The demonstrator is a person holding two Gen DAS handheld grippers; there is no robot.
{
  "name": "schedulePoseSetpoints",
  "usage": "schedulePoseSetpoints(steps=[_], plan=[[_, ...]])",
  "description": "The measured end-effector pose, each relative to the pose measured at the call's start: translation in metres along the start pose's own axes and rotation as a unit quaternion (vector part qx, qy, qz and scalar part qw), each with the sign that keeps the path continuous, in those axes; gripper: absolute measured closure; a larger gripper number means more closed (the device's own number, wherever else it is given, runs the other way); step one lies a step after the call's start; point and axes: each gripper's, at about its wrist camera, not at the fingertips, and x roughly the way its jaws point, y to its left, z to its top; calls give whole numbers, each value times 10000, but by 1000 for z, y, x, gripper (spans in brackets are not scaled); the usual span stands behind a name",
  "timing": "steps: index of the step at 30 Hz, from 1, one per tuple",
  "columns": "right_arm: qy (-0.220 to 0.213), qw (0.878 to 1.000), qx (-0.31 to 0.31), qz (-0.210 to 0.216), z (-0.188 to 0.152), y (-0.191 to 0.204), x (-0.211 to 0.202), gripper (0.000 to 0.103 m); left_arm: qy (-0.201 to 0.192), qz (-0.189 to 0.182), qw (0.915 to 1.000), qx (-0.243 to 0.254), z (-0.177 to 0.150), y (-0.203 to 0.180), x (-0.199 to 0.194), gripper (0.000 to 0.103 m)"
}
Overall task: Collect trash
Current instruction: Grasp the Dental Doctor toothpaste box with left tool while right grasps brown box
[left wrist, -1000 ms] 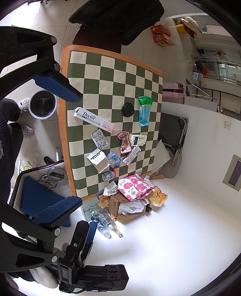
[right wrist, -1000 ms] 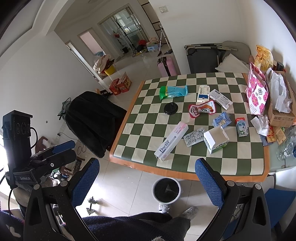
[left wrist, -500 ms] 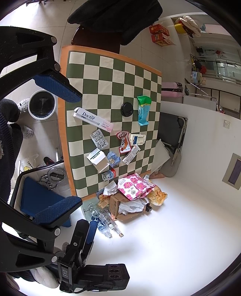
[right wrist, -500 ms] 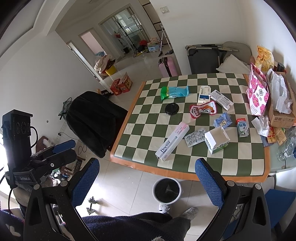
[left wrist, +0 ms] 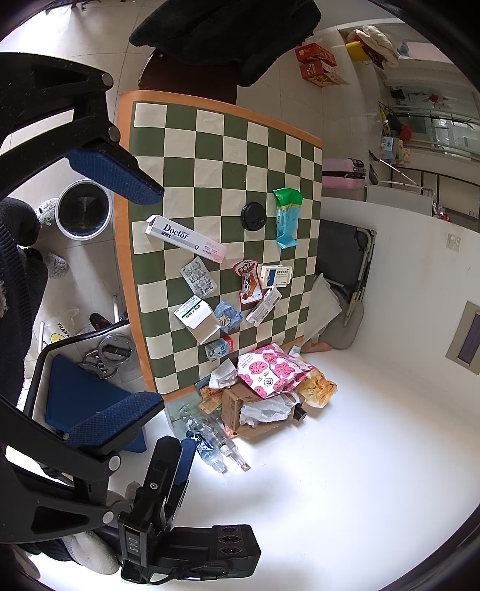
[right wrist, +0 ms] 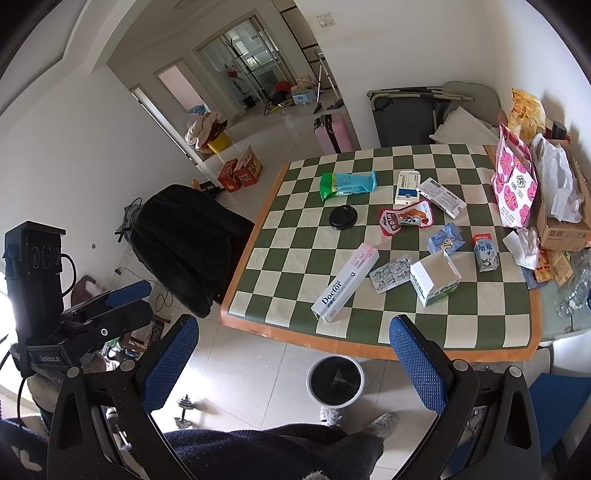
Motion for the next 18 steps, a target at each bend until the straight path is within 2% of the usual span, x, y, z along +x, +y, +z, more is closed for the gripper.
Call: schedulePoseSetpoints(steps=[4,7,8,11,12,14,18], plan=[[-43,9999,94,-30,4,8,6,0,41,96,9999,46,7,2,6,0],[-110,9994,309,-138,4,4,15,0,-59,906,9954,306,19,13,23,0],[-138,9983,452,-338,6,2,20,0,-75,1326,9901,461,24,14,34,0],[-156,9920,725,-1017,8,-11,39,0,-17,2098,9739,871,34,24,77,0],[-71,9867,912,-1342,9,-22,53,0,56,2211,9706,953,35,29,92,0],[20,9788,1106,-1724,11,-44,77,0,323,2287,9673,1043,39,42,131,0],[568,9629,1179,-2361,13,-104,137,0,1232,2196,9612,1132,39,65,219,0]])
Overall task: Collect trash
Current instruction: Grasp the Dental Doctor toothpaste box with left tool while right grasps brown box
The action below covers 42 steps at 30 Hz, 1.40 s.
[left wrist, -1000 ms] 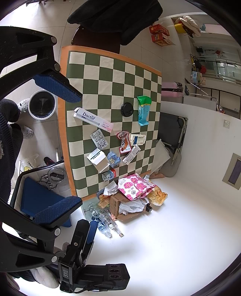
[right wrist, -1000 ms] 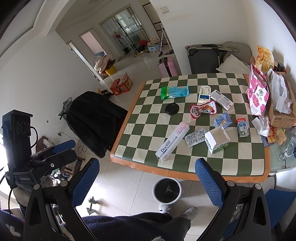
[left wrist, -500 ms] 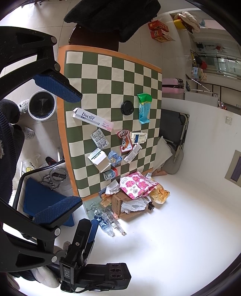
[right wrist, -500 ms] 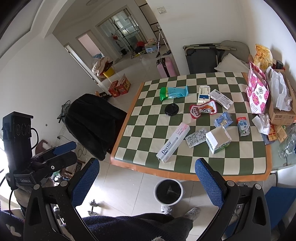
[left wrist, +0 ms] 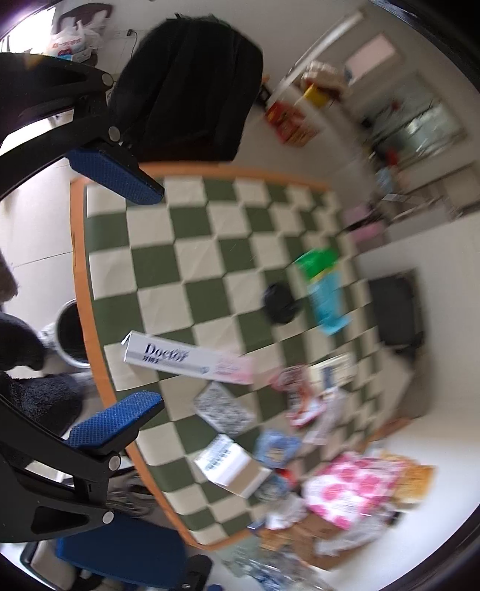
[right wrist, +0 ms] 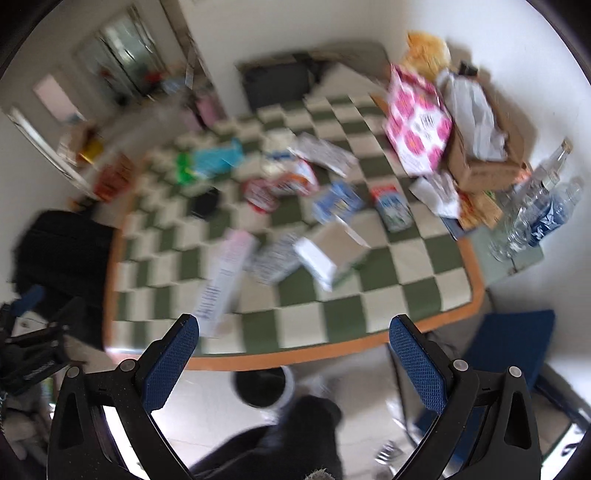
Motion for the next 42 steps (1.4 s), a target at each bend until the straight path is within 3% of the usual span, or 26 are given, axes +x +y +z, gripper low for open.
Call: schedulePoseSetpoints(steps=[4,6,8,10,17,19,21,22,25,29,33,42], plan=[[618,9971,-304,-324,27,-17,77,0,769,-25,9966,299,14,-29,81,0],[917,9928,-594,-480,39,-22,119,0,1157,-56,9923,427,16,-44,115,9],[1201,9866,-897,-642,49,-24,153,0,1484,-140,9875,508,20,-56,146,25],[1418,9806,-1159,-693,58,-25,180,0,1781,-203,9821,580,25,-66,175,26],[2040,9551,-2022,-722,81,-17,258,0,2173,-257,9743,541,36,-81,221,27],[2180,9493,-2160,-690,81,-14,271,0,2218,-297,9736,450,37,-80,225,40],[2335,9449,-2217,-584,81,-12,282,0,2222,-390,9736,343,39,-78,224,47],[2352,9443,-2228,-573,81,-11,285,0,2228,-532,9730,274,39,-77,222,56],[2378,9437,-2234,-542,83,-9,290,0,2131,-380,9760,237,37,-78,216,57],[2279,9492,-2124,-445,88,-14,290,11,1980,-211,9800,38,24,-82,207,57],[2156,9551,-1994,-388,88,-24,282,15,1803,-18,9834,-206,8,-78,191,58],[1780,9783,-1054,160,81,-35,240,16,1244,115,9882,-885,-29,-58,122,58]])
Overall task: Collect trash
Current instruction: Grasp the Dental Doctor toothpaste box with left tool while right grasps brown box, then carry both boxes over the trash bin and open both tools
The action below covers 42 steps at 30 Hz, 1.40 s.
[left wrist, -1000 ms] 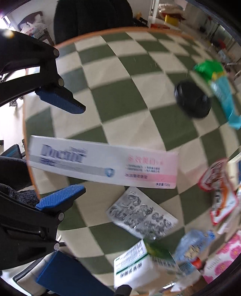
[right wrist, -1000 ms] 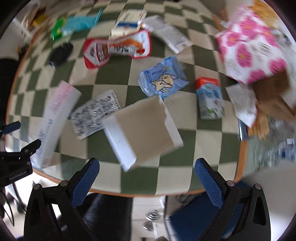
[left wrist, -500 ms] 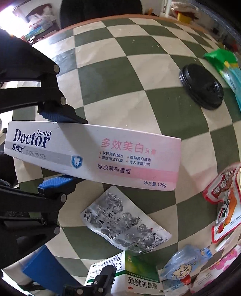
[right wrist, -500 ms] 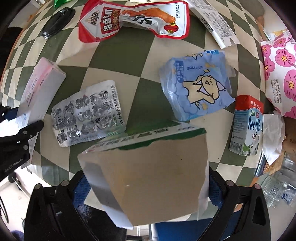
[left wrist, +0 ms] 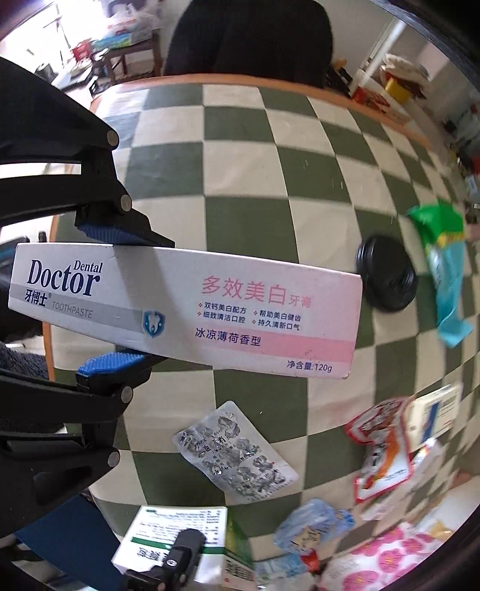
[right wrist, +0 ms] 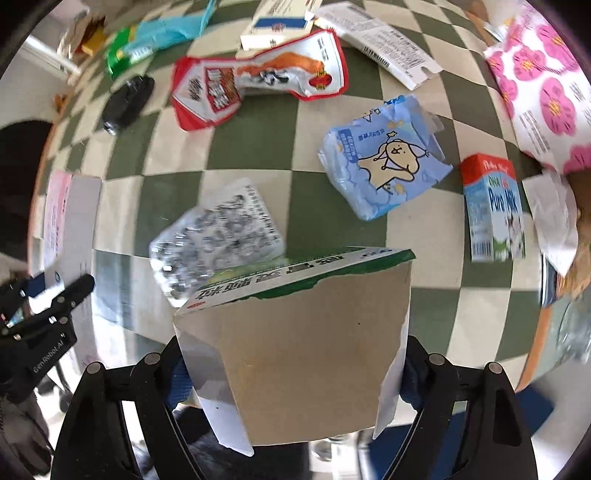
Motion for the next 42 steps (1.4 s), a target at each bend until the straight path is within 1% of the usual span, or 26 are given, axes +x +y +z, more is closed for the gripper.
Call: schedulePoseSetpoints(steps=[1,4,6,7,8,10,11,13,15,17,18,20,21,23,24,26,28,29,32,34,35,37,38,39,41,42], plan=[[-56,9999,76,72,-4,0,-4,16,-64,-32,10000,-44,0,2,-7,58],[-272,9986,359,291,-26,6,-22,16,-325,-164,9991,-199,-19,13,-28,59],[-399,9969,531,431,-44,11,-33,16,-493,-327,9978,-286,-39,26,-41,59],[-459,9961,583,480,-57,20,-40,16,-557,-415,9971,-317,-50,34,-45,59],[-512,9954,630,512,-67,28,-42,16,-606,-525,9962,-353,-46,40,-48,59],[-629,9937,725,586,-92,47,-52,16,-693,-731,9939,-451,-52,53,-54,59],[-702,9924,795,626,-108,54,-58,16,-733,-872,9922,-508,-69,61,-59,59],[-805,9906,876,669,-129,73,-63,16,-757,-1108,9891,-605,-92,77,-58,59],[-882,9885,975,752,-158,88,-63,16,-642,-1324,9863,-741,-120,88,-55,59],[-936,9864,1092,795,-184,97,-58,16,-386,-1604,9821,-913,-153,99,-43,59],[-870,9850,1186,901,-205,102,-52,16,-246,-1674,9808,-971,-167,102,-38,59],[-724,9838,1293,1012,-230,107,-40,16,87,-1764,9783,-1086,-195,106,-18,59],[-594,9829,1370,1076,-249,109,-27,16,269,-1771,9769,-1162,-209,108,-3,59],[-415,9822,1462,1103,-268,110,-6,16,615,-1750,9736,-1332,-229,109,30,59],[-255,9811,1541,1139,-281,109,15,16,793,-1793,9700,-1437,-237,109,50,59],[2,9783,1679,1216,-292,106,53,16,1118,-1783,9632,-1669,-248,108,97,59],[244,9741,1827,1307,-300,103,97,16,1304,-1843,9562,-1863,-251,107,138,58],[327,9720,1893,1353,-301,102,116,16,1379,-1825,9537,-1954,-251,106,161,58],[585,9663,2040,1459,-300,99,202,16,1585,-1944,9458,-2062,-246,98,238,58],[667,9646,2083,1471,-291,97,250,16,1665,-2032,9430,-2045,-247,95,281,57],[708,9639,2091,1486,-287,98,275,16,1725,-2033,9427,-2005,-245,92,302,55],[775,9626,2124,1490,-277,99,328,16,1765,-1981,9452,-1902,-240,89,341,55],[808,9622,2119,1507,-273,100,351,16,1769,-1987,9462,-1845,-240,92,353,53],[822,9620,2098,1539,-267,103,373,15,1758,-1957,9475,-1818,-240,93,367,48],[847,9636,1995,1563,-258,110,408,11,1664,-1901,9494,-1865,-241,97,387,10],[874,9634,1963,1601,-255,114,425,11,1631,-1881,9498,-1894,-244,103,391,5]])
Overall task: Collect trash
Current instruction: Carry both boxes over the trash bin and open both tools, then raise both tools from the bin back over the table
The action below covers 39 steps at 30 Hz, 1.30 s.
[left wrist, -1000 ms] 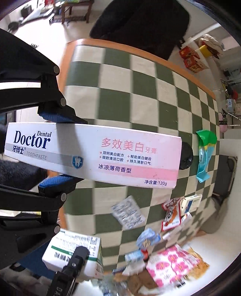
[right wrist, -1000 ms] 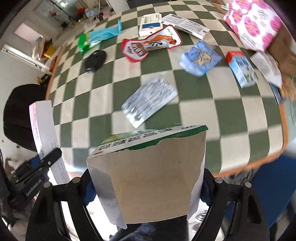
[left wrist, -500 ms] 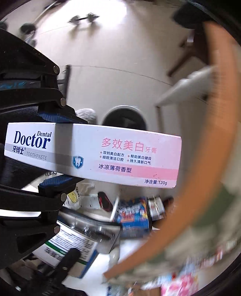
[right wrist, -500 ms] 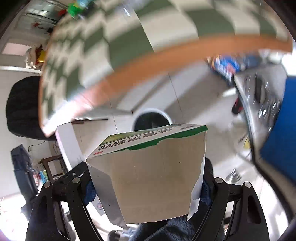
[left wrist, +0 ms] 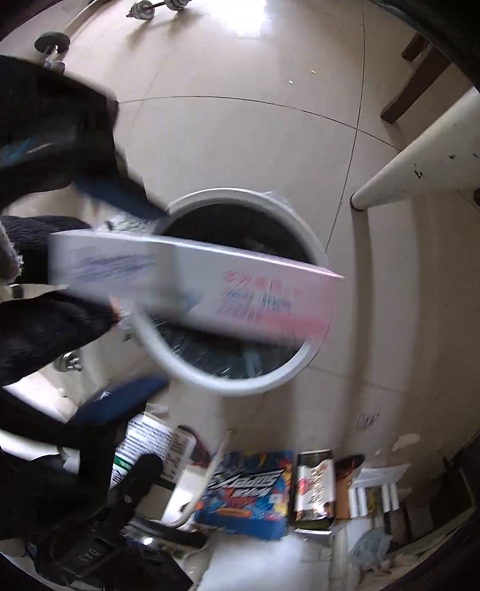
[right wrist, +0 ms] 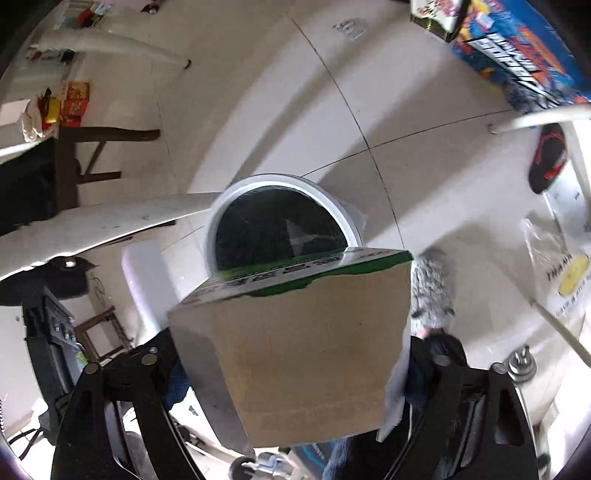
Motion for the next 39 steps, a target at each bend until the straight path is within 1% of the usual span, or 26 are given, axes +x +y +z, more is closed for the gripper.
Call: schedulePoseSetpoints(steps=[1,2,3,4,5,9,11,12,13,16,18,21,29,32,39], plan=[[64,10000,-26,60,5,0,10,8,-21,36,10000,-8,2,3,4,3],[188,9998,-81,83,8,0,29,5,-52,122,9999,10,2,5,6,3],[237,9996,-108,62,9,2,37,2,-119,225,9997,39,3,11,6,3],[259,9996,-128,52,11,1,43,0,-205,368,9991,69,2,13,4,3],[258,9995,-183,-12,11,2,49,0,-299,526,9981,92,-1,17,1,3],[133,9956,-737,-564,2,16,53,0,-580,1019,9930,143,-11,23,-12,3],[99,9925,-909,-812,-2,22,48,0,-608,1280,9898,166,-17,26,-17,3],[69,9900,-1005,-990,-5,25,46,0,-591,1358,9888,162,-21,27,-19,3],[50,9864,-1130,-1195,-9,29,44,0,-571,1361,9889,158,-23,29,-21,3],[-75,9763,-1447,-1611,-19,37,34,0,-465,1448,9883,148,-36,26,-30,3],[-163,9705,-1594,-1801,-24,45,22,0,-468,1531,9869,184,-45,22,-41,3],[-224,9670,-1692,-1890,-33,51,2,0,-500,1554,9863,242,-59,11,-61,3],[-433,9627,-1904,-1874,-70,81,-72,0,-583,1448,9872,328,-97,-12,-130,3],[-517,9607,-2004,-1851,-90,96,-108,0,-626,1453,9864,449,-112,-20,-157,3],[-695,9584,-2153,-1740,-138,130,-192,0,-773,1421,9841,733,-151,-34,-238,3]])
